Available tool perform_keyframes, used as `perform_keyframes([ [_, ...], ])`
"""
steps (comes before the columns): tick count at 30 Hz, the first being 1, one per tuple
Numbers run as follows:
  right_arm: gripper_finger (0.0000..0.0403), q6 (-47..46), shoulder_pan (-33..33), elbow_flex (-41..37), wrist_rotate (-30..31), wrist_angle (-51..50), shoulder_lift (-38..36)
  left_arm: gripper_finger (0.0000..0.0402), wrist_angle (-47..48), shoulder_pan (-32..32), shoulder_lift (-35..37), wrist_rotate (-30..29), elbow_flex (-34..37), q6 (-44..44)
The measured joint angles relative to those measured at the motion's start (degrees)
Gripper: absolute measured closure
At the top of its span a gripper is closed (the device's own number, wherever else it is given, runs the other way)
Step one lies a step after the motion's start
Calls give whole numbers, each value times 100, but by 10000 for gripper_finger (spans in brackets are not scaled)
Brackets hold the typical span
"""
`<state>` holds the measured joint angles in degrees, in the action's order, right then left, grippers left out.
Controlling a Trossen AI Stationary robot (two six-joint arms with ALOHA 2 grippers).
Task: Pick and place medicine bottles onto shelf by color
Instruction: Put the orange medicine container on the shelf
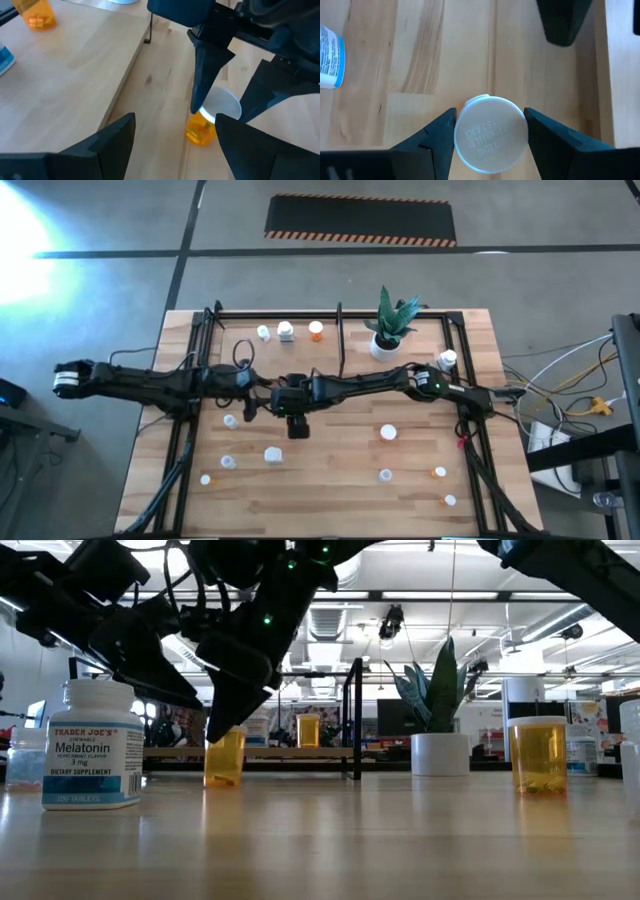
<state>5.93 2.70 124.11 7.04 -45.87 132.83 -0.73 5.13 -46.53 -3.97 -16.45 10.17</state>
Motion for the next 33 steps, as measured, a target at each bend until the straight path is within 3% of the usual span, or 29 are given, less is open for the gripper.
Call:
perform_keyframes([
  [8,92,151,-51,-183,-2,-272,-647,143,-43,-64,170,48,0,-178],
  [14,64,-235,-42,-1619,-4,-106,-1505,143,-393,-414,54,63,-2,-583],
  [24,76,-1088,320,-5298,44,2909,-3749,143,-631,-980,-999,-111,-559,-1060],
  [29,76,-1266,455,-6538,46,4450,-4483,143,-454,-977,-1875,-111,-1065,-1084],
  [33,76,-1391,466,-7188,46,5127,-4867,143,151,-965,-2431,-111,-1531,-1220],
])
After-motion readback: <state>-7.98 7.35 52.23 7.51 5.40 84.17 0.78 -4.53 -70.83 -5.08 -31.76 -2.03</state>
